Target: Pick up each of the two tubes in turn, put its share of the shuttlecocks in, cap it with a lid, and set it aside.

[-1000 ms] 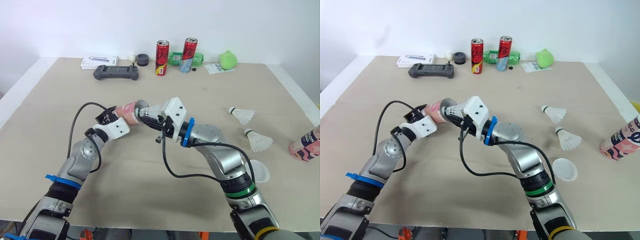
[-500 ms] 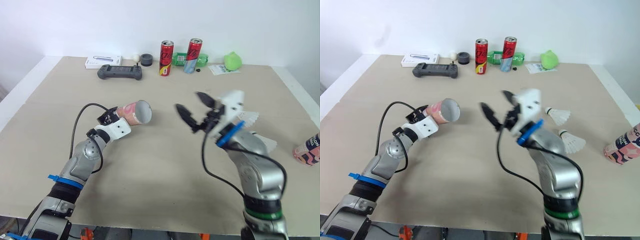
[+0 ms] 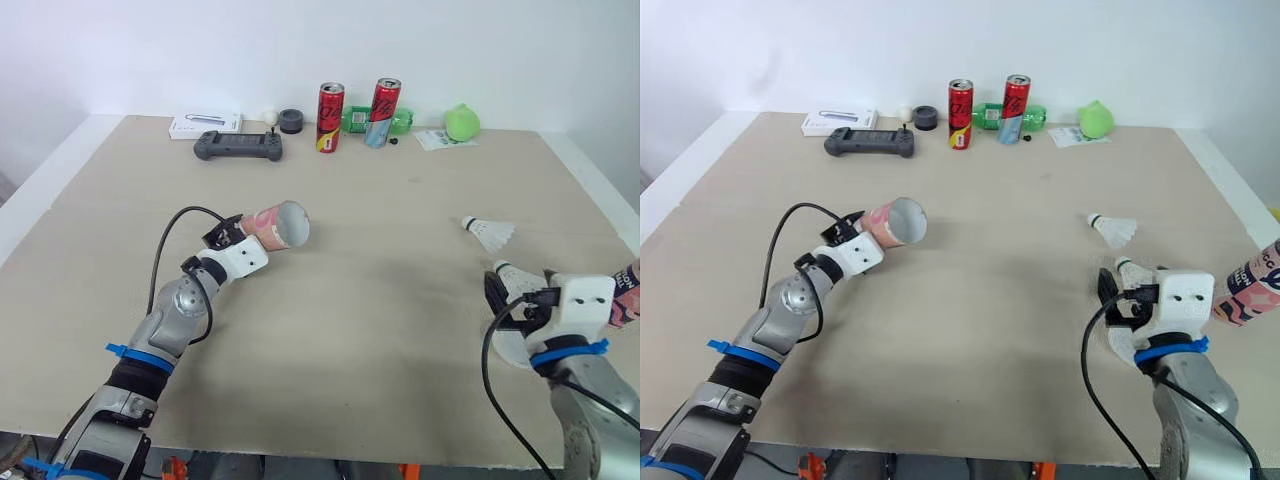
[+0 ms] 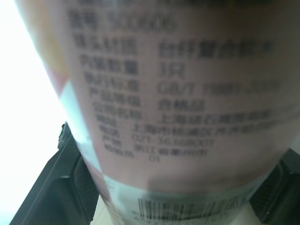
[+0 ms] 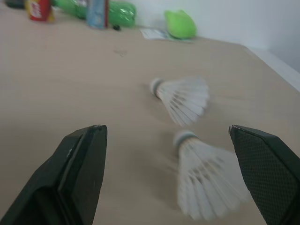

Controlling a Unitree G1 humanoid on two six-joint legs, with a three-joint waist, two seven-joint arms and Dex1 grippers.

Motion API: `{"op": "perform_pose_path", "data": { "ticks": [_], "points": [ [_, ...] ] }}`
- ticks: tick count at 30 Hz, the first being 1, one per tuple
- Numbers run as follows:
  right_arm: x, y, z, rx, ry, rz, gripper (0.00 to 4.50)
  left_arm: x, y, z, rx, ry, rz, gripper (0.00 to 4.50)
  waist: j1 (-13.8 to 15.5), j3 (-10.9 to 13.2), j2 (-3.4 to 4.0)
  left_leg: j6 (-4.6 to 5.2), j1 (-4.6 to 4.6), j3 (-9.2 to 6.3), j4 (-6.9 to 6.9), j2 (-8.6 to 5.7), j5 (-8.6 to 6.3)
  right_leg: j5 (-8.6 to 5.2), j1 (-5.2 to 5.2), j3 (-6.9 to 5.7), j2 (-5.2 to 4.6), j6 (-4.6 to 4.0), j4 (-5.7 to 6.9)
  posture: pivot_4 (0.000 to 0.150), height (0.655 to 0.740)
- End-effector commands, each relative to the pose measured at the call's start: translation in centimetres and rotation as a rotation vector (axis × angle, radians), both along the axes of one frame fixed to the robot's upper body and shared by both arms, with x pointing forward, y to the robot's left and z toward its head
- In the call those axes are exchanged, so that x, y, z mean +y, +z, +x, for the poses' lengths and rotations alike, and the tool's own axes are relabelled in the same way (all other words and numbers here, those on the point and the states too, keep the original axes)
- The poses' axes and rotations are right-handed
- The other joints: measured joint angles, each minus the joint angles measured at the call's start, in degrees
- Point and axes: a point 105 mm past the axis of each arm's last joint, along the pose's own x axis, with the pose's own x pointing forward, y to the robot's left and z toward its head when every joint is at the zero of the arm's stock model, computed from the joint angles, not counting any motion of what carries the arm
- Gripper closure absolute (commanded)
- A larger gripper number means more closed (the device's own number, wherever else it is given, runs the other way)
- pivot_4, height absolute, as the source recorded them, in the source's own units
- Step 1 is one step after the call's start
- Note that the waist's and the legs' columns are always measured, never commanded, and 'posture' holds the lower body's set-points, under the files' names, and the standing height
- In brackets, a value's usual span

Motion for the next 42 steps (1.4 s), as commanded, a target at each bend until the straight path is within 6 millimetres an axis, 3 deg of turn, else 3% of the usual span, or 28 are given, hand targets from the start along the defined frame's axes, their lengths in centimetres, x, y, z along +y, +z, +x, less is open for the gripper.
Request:
{"op": "perform_pose_path", "data": {
  "ticks": [1,8,15,16,17,24,25,29,32,36,39,42],
  "points": [
    [-1.2,0.7,-0.5,-0.015,-0.062,-0.016,0.04,-0.8,1.1,0.0,-0.04,-0.03,-0.019,0.87,0.0,0.0,0.0,-0.01,0.0,0.0,0.0,0.0,0.01,0.0,0.0,0.0,0.0,0.0,0.0,0.15,0.74],
    [-1.4,-1.2,0.3,0.068,-0.085,0.073,0.04,-0.6,1.1,-0.1,-0.038,-0.026,-0.024,0.87,0.1,0.0,0.01,-0.01,-0.02,0.0,-0.02,-0.01,0.02,-0.02,0.01,0.0,-0.01,-0.03,-0.01,0.15,0.74],
    [-1.2,-1.8,2.9,0.082,-0.071,0.152,0.04,-0.4,1.4,-0.1,-0.047,-0.015,-0.032,0.87,0.1,0.0,0.02,-0.01,-0.02,0.0,-0.01,-0.01,0.03,0.01,0.01,0.0,-0.01,-0.02,0.0,0.15,0.74],
    [-1.2,-1.8,3.4,0.078,-0.071,0.174,0.64,-0.4,1.4,-0.2,-0.05,-0.013,-0.032,0.87,0.1,0.0,0.03,-0.01,-0.01,0.01,-0.01,-0.01,0.03,0.01,0.01,0.0,-0.01,-0.02,-0.01,0.15,0.74],
    [-1.2,-1.8,3.8,0.075,-0.071,0.19,0.94,-0.3,1.5,-0.2,-0.052,-0.012,-0.032,0.87,0.1,0.0,0.03,-0.01,-0.03,0.01,-0.02,-0.02,0.03,0.01,0.01,0.01,-0.01,-0.02,-0.01,0.15,0.74],
    [-1.7,-1.9,4.6,0.075,-0.078,0.205,4.21,0.1,1.7,-0.4,-0.061,0.0,-0.031,0.87,0.3,0.0,0.04,-0.01,-0.06,-0.02,-0.05,-0.03,0.02,-0.03,0.01,0.01,-0.01,-0.04,-0.01,0.15,0.74],
    [-1.7,-1.8,4.5,0.069,-0.073,0.203,4.45,0.1,1.7,-0.4,-0.061,0.001,-0.031,0.87,0.3,0.0,0.04,-0.01,-0.07,-0.02,-0.05,-0.04,0.02,-0.03,0.01,0.02,-0.02,-0.04,-0.01,0.15,0.74],
    [-1.1,-0.2,4.1,0.019,0.022,0.184,4.45,0.3,1.7,-0.4,-0.062,0.005,-0.029,0.87,0.4,0.0,0.04,-0.01,-0.06,-0.02,-0.04,-0.05,0.03,-0.03,0.01,0.02,-0.03,-0.04,-0.01,0.15,0.74],
    [4.5,3.8,3.5,-0.104,0.41,0.174,4.45,0.1,1.5,-0.3,-0.052,0.003,-0.027,0.87,0.3,0.0,0.13,-0.01,-0.06,0.01,-0.02,-0.05,0.03,-0.01,0.0,0.03,-0.03,-0.02,-0.01,0.15,0.74],
    [13.1,4.4,1.8,-0.027,0.867,0.057,4.45,-0.6,1.3,-0.1,-0.041,-0.019,-0.029,0.87,-0.4,0.0,0.13,0.0,0.0,-0.01,-0.02,0.02,0.03,0.0,0.03,0.02,0.05,0.02,-0.01,0.15,0.74],
    [17.1,5.8,2.4,-0.072,1.0,0.002,4.45,-1.1,1.3,0.1,-0.034,-0.034,-0.025,0.87,-0.9,0.0,0.11,0.03,0.01,-0.06,0.01,0.08,0.05,0.05,0.04,0.01,0.13,0.09,-0.01,0.15,0.74],
    [19.7,7.0,3.6,-0.108,1.044,-0.052,4.45,-1.4,1.6,0.2,-0.039,-0.045,-0.024,0.87,-0.9,0.0,0.1,-0.1,-0.04,-0.05,0.04,0.05,0.16,0.14,0.01,0.03,0.12,0.14,-0.02,0.15,0.74]
  ]
}}
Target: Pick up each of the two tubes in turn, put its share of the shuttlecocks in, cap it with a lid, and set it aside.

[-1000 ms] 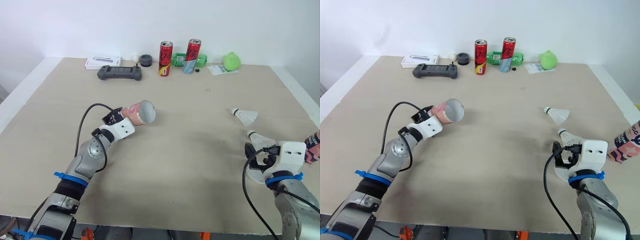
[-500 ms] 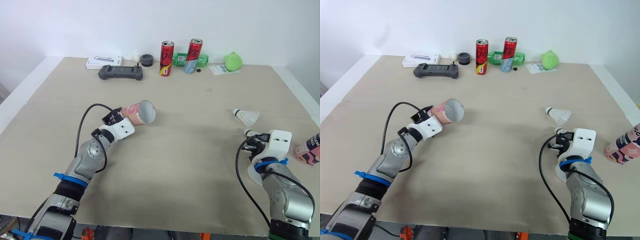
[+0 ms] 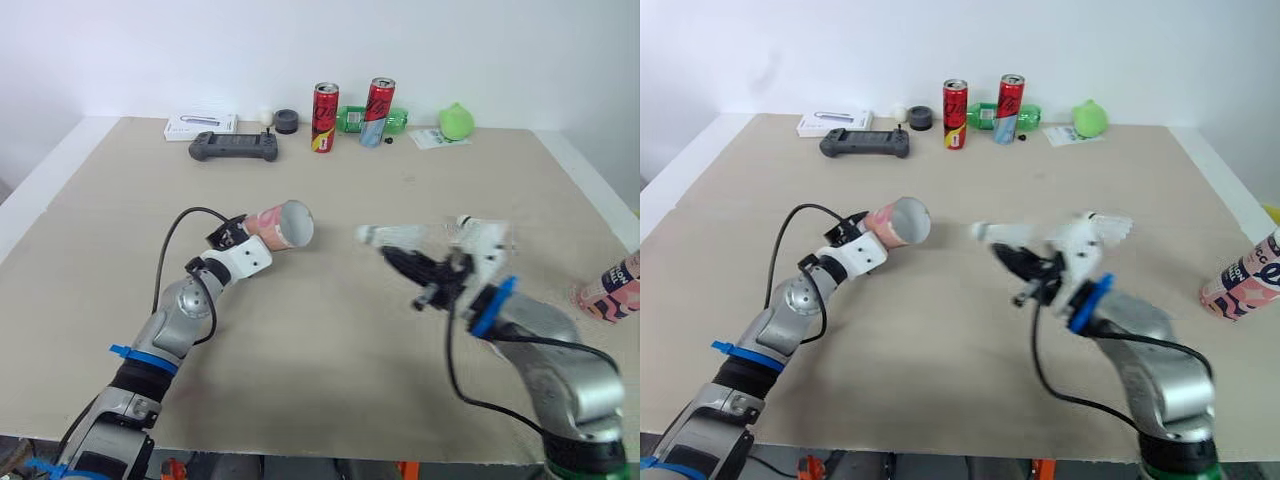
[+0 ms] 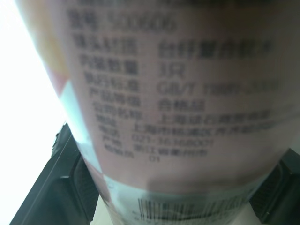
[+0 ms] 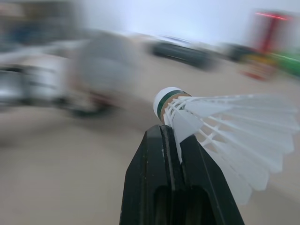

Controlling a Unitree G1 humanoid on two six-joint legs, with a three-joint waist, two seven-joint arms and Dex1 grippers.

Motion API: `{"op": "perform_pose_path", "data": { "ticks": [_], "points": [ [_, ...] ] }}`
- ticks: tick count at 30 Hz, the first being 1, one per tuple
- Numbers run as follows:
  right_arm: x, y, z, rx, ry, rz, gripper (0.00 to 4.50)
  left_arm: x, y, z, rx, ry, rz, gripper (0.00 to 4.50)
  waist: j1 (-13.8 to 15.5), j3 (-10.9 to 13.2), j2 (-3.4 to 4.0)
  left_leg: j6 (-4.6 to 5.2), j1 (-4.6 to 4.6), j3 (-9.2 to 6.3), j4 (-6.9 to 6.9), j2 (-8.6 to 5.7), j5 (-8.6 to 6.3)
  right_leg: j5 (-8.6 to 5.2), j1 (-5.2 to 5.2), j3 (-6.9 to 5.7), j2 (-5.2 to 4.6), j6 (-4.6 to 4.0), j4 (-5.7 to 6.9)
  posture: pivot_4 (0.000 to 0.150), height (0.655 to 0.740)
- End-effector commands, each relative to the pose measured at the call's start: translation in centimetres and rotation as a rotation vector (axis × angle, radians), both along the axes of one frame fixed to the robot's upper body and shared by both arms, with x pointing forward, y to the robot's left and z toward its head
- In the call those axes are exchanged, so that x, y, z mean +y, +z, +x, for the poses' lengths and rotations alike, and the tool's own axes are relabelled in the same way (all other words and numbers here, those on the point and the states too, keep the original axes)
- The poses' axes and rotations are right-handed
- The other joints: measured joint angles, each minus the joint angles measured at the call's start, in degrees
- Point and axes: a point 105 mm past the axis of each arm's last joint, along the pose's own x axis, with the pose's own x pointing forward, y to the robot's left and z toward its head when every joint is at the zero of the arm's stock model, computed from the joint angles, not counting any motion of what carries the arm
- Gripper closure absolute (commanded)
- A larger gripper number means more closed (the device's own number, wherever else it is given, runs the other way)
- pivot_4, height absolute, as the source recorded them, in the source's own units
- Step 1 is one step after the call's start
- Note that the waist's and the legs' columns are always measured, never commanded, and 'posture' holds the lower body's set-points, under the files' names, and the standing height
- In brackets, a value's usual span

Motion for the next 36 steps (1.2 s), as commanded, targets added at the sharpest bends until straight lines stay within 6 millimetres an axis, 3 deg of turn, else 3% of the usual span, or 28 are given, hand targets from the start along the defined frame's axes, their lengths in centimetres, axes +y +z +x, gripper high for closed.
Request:
{"op": "perform_pose_path", "data": {
  "ticks": [1,5,10,14,17,21,24,26,29,36],
  "points": [
    [2.0,1.5,0.9,-0.085,0.021,-0.036,4.45,-0.5,1.7,0.2,-0.054,-0.027,-0.006,0.87,0.0,0.0,0.0,-0.01,-0.01,0.0,0.01,0.0,0.01,0.01,0.0,0.0,0.0,0.0,0.0,0.15,0.74],
    [3.3,1.7,1.6,-0.096,0.021,-0.028,4.45,-0.5,1.9,0.1,-0.059,-0.026,-0.008,0.87,0.2,0.0,-0.03,-0.03,-0.1,-0.09,-0.06,-0.02,0.01,-0.06,-0.04,-0.02,0.0,-0.05,-0.02,0.15,0.74],
    [5.1,0.0,1.9,-0.078,0.064,-0.09,4.45,-0.4,1.7,-0.1,-0.057,-0.021,-0.01,0.87,0.1,0.0,-0.03,-0.05,-0.11,-0.1,-0.09,-0.07,0.0,-0.02,-0.04,-0.02,-0.06,-0.15,-0.03,0.15,0.74],
    [6.0,0.6,1.8,-0.087,0.09,-0.044,3.08,-0.6,1.7,-0.2,-0.06,-0.017,-0.019,0.87,0.1,0.0,-0.03,-0.05,-0.09,-0.11,-0.06,-0.05,0.01,-0.02,-0.05,-0.03,-0.04,-0.11,-0.01,0.15,0.74],
    [5.2,2.0,1.4,-0.081,0.085,0.07,1.79,-0.6,1.8,-0.2,-0.063,-0.015,-0.023,0.87,0.1,0.0,-0.03,-0.06,-0.06,-0.11,-0.05,-0.04,0.02,0.0,-0.03,-0.04,-0.03,-0.09,0.0,0.15,0.74],
    [-0.1,2.2,3.5,-0.106,-0.199,0.134,0.03,-0.3,1.7,-0.2,-0.061,-0.008,-0.025,0.87,0.4,0.0,-0.05,-0.07,-0.09,-0.16,-0.05,-0.07,0.03,-0.01,0.01,-0.04,-0.05,-0.08,0.0,0.15,0.74],
    [-6.1,1.7,5.2,-0.145,-0.533,0.133,0.03,-0.2,1.6,-0.2,-0.059,-0.005,-0.025,0.87,0.4,0.0,-0.05,-0.07,-0.11,-0.15,-0.05,-0.11,0.03,-0.01,-0.01,-0.04,-0.1,-0.08,-0.02,0.15,0.74],
    [-8.4,1.2,5.6,-0.156,-0.653,0.102,0.03,-0.2,1.5,-0.2,-0.058,-0.004,-0.025,0.87,0.5,0.0,-0.05,-0.07,-0.1,-0.14,-0.06,-0.11,0.03,-0.01,-0.02,-0.04,-0.1,-0.09,-0.01,0.15,0.74],
    [-14.2,-1.4,6.5,-0.067,-0.939,0.063,0.03,-0.3,1.6,0.0,-0.057,-0.007,-0.028,0.87,0.5,0.0,-0.04,-0.07,-0.05,-0.12,-0.08,-0.1,0.03,0.01,-0.02,-0.04,-0.09,-0.11,0.0,0.15,0.74],
    [-18.2,-4.9,8.1,0.078,-1.129,0.011,0.03,-0.7,1.8,0.2,-0.061,-0.015,-0.029,0.87,-0.1,0.0,-0.03,-0.04,0.0,0.0,-0.07,-0.07,0.05,0.1,-0.02,-0.02,-0.09,-0.21,0.0,0.15,0.74]
  ]
}}
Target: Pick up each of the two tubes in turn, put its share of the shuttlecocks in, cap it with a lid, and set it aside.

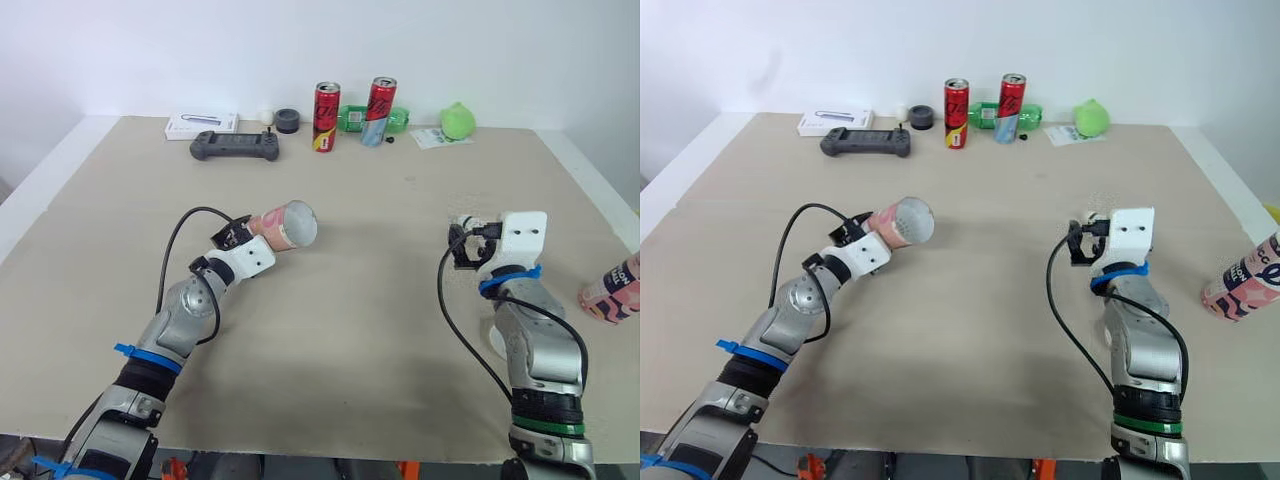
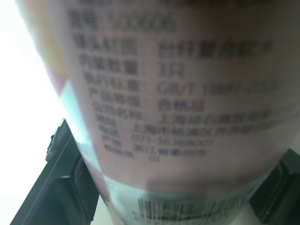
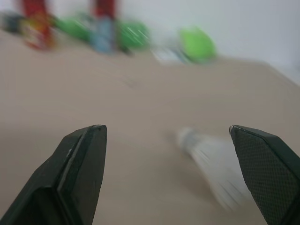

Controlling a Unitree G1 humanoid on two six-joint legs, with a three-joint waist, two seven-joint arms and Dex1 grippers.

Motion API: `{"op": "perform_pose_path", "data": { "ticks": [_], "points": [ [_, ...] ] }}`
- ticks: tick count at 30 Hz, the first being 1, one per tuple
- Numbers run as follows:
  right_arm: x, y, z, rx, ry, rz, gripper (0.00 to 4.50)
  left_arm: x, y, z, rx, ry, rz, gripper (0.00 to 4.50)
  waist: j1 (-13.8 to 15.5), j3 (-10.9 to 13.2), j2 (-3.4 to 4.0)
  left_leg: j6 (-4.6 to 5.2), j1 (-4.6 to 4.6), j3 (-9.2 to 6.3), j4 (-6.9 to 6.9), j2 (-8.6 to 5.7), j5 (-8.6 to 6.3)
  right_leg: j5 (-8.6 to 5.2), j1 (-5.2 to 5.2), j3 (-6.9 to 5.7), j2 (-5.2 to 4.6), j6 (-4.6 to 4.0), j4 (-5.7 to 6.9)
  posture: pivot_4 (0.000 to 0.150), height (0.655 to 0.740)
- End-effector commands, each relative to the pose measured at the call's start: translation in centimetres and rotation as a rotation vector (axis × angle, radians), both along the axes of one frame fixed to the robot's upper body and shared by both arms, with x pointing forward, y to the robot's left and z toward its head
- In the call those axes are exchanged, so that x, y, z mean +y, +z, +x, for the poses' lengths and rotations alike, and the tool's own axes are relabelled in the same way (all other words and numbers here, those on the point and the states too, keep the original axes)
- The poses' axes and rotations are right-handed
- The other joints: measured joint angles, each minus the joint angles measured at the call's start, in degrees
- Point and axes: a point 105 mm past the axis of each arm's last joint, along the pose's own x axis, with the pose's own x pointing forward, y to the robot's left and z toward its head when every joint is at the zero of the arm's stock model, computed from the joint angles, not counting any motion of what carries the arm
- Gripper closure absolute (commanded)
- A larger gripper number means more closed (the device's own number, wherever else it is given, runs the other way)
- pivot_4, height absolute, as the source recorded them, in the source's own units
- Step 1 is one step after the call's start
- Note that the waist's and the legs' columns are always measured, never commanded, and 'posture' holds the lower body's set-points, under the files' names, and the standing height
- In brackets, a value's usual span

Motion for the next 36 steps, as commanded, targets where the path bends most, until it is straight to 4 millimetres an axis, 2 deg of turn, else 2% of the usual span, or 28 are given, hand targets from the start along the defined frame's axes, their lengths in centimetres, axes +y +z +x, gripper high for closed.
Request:
{"op": "perform_pose_path", "data": {
  "ticks": [1,7,12,15,21,24,25,27,29,31,33,36],
  "points": [
    [-1.6,0.8,0.6,-0.01,-0.082,-0.012,0.03,-0.3,1.7,0.1,-0.059,-0.011,-0.017,0.87,-0.1,0.0,0.01,0.02,0.0,0.03,0.01,0.0,0.01,0.03,-0.01,0.01,0.0,0.0,0.0,0.15,0.74],
    [-2.1,0.0,2.2,-0.011,-0.092,0.036,0.03,0.1,1.7,0.0,-0.062,0.002,-0.016,0.87,-0.1,0.0,0.01,0.05,-0.02,0.03,-0.01,-0.01,0.03,0.02,0.01,0.03,-0.01,0.01,-0.01,0.15,0.74],
    [-2.2,0.3,3.7,-0.034,-0.085,0.051,0.03,0.2,1.9,0.0,-0.066,0.004,-0.015,0.87,-0.1,0.0,0.01,0.06,-0.01,0.02,-0.02,-0.01,0.04,0.03,0.0,0.03,0.0,0.01,-0.02,0.15,0.74],
    [-2.4,0.2,4.2,-0.039,-0.085,0.057,1.3,0.2,2.1,0.0,-0.07,0.005,-0.014,0.87,-0.1,0.0,0.01,0.06,-0.01,0.02,-0.02,-0.01,0.04,0.03,0.01,0.03,0.0,0.01,-0.02,0.15,0.74],
    [-2.2,0.0,4.4,-0.047,-0.068,0.085,4.46,0.4,2.2,0.0,-0.075,0.01,-0.008,0.87,-0.1,0.0,0.02,0.06,-0.02,0.02,-0.06,-0.02,0.04,0.05,0.0,0.05,0.0,-0.03,-0.02,0.15,0.74],
    [-1.5,0.4,4.1,-0.068,-0.007,0.087,4.46,0.4,2.1,0.0,-0.073,0.008,-0.006,0.87,-0.1,0.0,0.02,0.06,-0.02,0.01,-0.06,-0.02,0.04,0.05,0.0,0.04,0.0,-0.03,-0.02,0.15,0.74],
    [-0.2,1.0,4.1,-0.089,0.08,0.102,4.46,0.4,2.1,0.0,-0.069,0.007,-0.002,0.87,-0.1,0.0,0.02,0.06,-0.02,0.01,-0.06,-0.02,0.04,0.05,0.01,0.04,0.0,-0.02,-0.02,0.15,0.74],
    [4.6,3.8,3.1,-0.183,0.392,0.072,4.46,0.6,1.8,0.0,-0.054,0.012,0.007,0.87,-0.2,0.0,0.06,0.06,-0.02,0.0,-0.06,-0.02,0.03,0.04,0.01,0.04,0.0,-0.01,-0.02,0.15,0.74],
    [9.2,5.7,0.8,-0.225,0.681,0.055,4.46,0.6,1.6,0.0,-0.045,0.013,0.011,0.87,-0.6,0.1,0.17,0.06,-0.04,-0.01,-0.07,-0.02,0.03,0.01,-0.01,0.07,0.01,0.03,-0.02,0.15,0.74],
    [13.0,7.0,-1.8,-0.217,0.92,0.024,4.46,0.7,1.6,0.0,-0.039,0.015,0.012,0.87,-0.7,0.2,0.27,0.06,-0.04,-0.03,-0.09,-0.01,0.03,-0.01,-0.02,0.06,0.03,0.07,-0.01,0.15,0.74],
    [15.4,7.7,-3.6,-0.194,1.062,-0.014,4.46,0.7,1.5,0.0,-0.034,0.018,0.012,0.87,-0.7,0.2,0.26,0.06,-0.04,-0.09,-0.09,0.0,0.03,-0.11,0.0,0.04,0.06,0.23,0.01,0.15,0.74],
    [17.6,8.6,-4.8,-0.186,1.157,-0.092,4.46,0.6,1.3,0.0,-0.029,0.018,0.013,0.87,-0.2,0.1,0.22,0.05,-0.05,-0.19,0.01,-0.01,0.04,-0.08,0.06,0.01,0.07,0.23,0.0,0.15,0.74]
  ]
}}
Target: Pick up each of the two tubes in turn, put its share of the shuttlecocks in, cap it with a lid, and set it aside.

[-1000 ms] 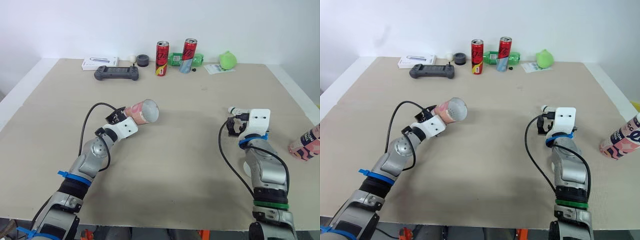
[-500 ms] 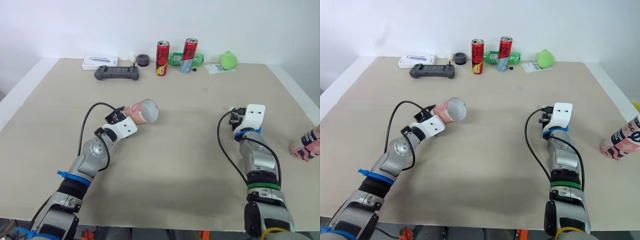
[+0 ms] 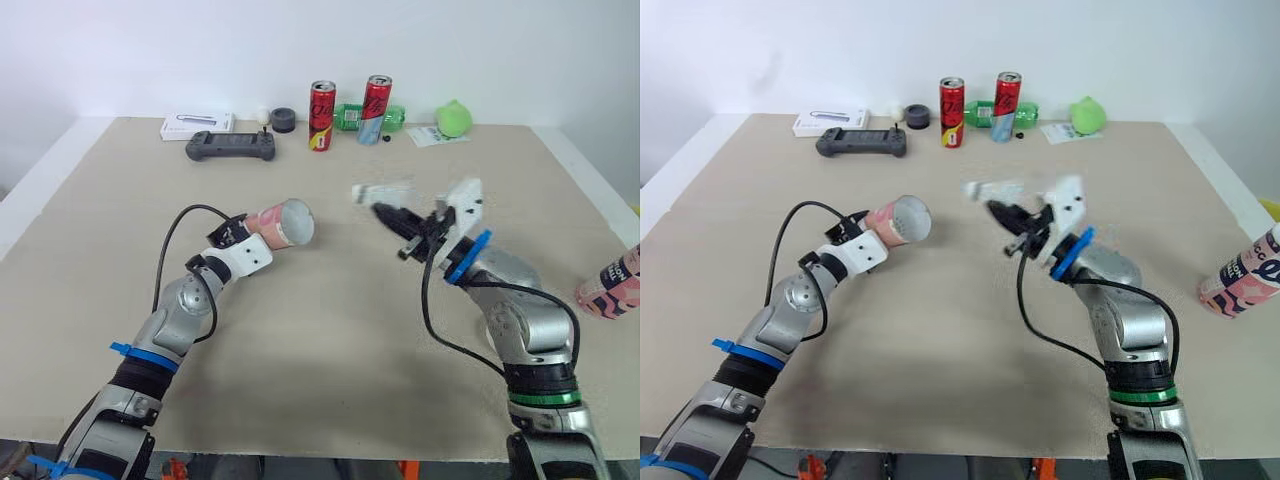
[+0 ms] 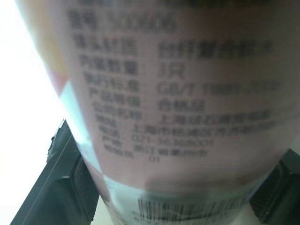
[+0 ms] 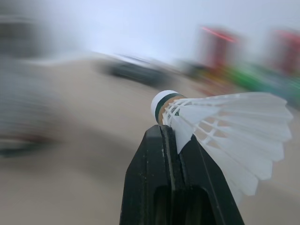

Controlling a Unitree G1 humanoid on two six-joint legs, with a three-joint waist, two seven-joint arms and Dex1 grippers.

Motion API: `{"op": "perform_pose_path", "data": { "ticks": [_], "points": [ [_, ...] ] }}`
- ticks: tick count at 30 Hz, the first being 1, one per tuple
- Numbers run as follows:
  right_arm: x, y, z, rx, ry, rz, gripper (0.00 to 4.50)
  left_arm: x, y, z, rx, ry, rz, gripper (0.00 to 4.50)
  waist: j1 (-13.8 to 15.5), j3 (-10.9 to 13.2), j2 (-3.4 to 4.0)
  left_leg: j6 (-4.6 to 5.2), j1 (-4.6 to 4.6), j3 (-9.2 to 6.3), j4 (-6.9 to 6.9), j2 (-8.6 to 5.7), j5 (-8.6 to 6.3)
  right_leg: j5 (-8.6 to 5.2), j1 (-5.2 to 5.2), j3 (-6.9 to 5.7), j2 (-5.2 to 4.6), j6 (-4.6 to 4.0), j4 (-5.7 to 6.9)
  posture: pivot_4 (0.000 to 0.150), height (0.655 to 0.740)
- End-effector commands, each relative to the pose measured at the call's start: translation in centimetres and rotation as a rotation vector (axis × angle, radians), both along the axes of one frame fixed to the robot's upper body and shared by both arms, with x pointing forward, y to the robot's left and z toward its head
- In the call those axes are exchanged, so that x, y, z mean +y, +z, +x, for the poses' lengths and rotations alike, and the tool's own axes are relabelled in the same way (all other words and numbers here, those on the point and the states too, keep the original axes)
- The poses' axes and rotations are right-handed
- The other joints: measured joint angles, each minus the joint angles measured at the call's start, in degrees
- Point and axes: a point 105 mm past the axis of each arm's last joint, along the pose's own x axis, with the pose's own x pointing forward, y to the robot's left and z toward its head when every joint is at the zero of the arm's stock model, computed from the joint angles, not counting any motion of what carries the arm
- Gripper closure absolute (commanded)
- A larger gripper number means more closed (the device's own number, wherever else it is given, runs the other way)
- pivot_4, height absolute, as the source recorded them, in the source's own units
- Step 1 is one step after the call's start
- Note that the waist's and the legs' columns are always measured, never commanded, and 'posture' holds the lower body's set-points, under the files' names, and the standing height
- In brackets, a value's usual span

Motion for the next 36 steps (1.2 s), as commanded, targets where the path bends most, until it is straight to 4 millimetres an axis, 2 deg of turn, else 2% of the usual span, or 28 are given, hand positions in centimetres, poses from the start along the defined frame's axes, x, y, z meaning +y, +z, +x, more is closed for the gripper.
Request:
{"op": "perform_pose_path", "data": {
  "ticks": [1,7,11,12,13,16,18,20,21,23,26,28,33,36],
  "points": [
    [2.7,1.4,-1.7,-0.063,0.114,-0.106,4.46,-0.1,1.2,0.0,-0.04,-0.002,-0.005,0.87,0.2,0.0,0.0,-0.03,-0.01,0.03,0.04,-0.01,0.02,0.04,0.0,0.0,-0.01,0.0,0.0,0.15,0.74],
    [5.9,0.0,-1.3,-0.08,0.167,-0.204,4.46,-0.4,1.3,0.0,-0.04,-0.003,-0.009,0.87,0.2,0.0,0.0,-0.04,0.0,0.04,0.03,0.02,0.05,0.09,-0.05,-0.01,0.0,-0.01,0.0,0.15,0.74],
    [7.5,0.2,-1.3,-0.071,0.205,-0.18,4.46,-0.3,1.4,-0.1,-0.045,-0.001,-0.011,0.87,0.2,0.0,0.0,-0.04,-0.03,0.05,0.02,0.02,0.05,0.09,-0.07,0.0,0.0,-0.02,0.0,0.15,0.74],
    [7.7,0.2,-1.4,-0.064,0.217,-0.179,3.82,-0.3,1.4,-0.1,-0.046,0.001,-0.012,0.87,0.2,0.0,0.0,-0.04,-0.03,0.04,0.02,0.02,0.05,0.09,-0.07,0.0,0.0,-0.04,0.0,0.15,0.74],
    [7.8,0.2,-1.4,-0.06,0.224,-0.18,3.53,-0.3,1.4,-0.1,-0.046,0.001,-0.012,0.87,0.2,0.0,0.0,-0.04,-0.05,0.03,0.02,0.01,0.05,0.09,-0.07,-0.01,0.0,-0.03,-0.01,0.15,0.74],
    [7.8,0.5,-1.7,-0.056,0.251,-0.18,2.12,-0.1,1.3,-0.1,-0.048,0.008,-0.014,0.87,0.3,0.0,0.0,-0.04,-0.05,0.03,0.02,0.01,0.05,0.09,-0.06,-0.01,-0.01,-0.04,-0.01,0.15,0.74],
    [7.3,1.8,-1.3,-0.079,0.257,-0.186,1.13,-0.2,1.3,-0.1,-0.048,0.009,-0.017,0.87,0.2,0.0,0.01,-0.04,-0.04,0.03,0.02,0.01,0.05,0.09,-0.07,-0.01,0.0,-0.04,-0.01,0.15,0.74],
    [7.0,2.9,-0.9,-0.104,0.278,-0.233,1.13,-0.2,1.3,-0.1,-0.048,0.009,-0.018,0.87,0.2,0.0,0.02,-0.04,-0.03,0.05,0.03,0.01,0.05,0.14,-0.09,0.0,-0.01,-0.09,0.0,0.15,0.74],
    [6.9,3.3,-0.6,-0.123,0.285,-0.269,1.3,-0.3,1.3,0.0,-0.049,0.009,-0.019,0.87,0.2,0.0,0.02,-0.05,-0.03,0.06,0.04,0.01,0.06,0.16,-0.09,-0.01,0.0,-0.1,0.0,0.15,0.74],
    [7.0,3.9,0.0,-0.172,0.299,-0.367,1.99,-0.4,1.3,0.1,-0.049,0.007,-0.019,0.87,0.2,0.0,0.01,-0.01,-0.01,0.06,0.04,0.02,0.08,0.18,-0.08,-0.02,-0.01,-0.08,-0.01,0.15,0.74],
    [7.8,3.5,1.1,-0.251,0.33,-0.575,3.63,-0.5,1.4,0.1,-0.051,0.003,-0.02,0.87,0.1,0.0,0.02,-0.01,0.03,0.09,0.0,0.05,0.08,0.17,-0.1,-0.04,0.0,-0.08,-0.01,0.15,0.74],
    [8.9,3.1,1.4,-0.276,0.369,-0.659,4.36,-0.6,1.4,0.2,-0.052,0.001,-0.02,0.87,0.1,0.0,0.02,-0.01,0.04,0.11,-0.07,0.07,0.08,0.15,-0.13,-0.05,0.0,-0.1,-0.01,0.15,0.74],
    [11.0,0.5,2.8,-0.335,0.419,-0.883,4.46,-0.9,1.6,0.2,-0.059,-0.003,-0.025,0.87,0.2,0.0,0.02,-0.02,-0.05,0.11,-0.13,0.06,0.07,0.16,-0.21,-0.04,-0.01,-0.19,-0.01,0.15,0.74],
    [12.4,-0.2,3.4,-0.386,0.429,-0.938,4.46,-1.1,1.6,0.0,-0.061,-0.003,-0.03,0.87,0.1,0.0,0.02,-0.03,-0.06,0.12,-0.13,0.02,0.07,0.22,-0.22,-0.04,-0.06,-0.3,-0.01,0.15,0.74]
  ]
}}
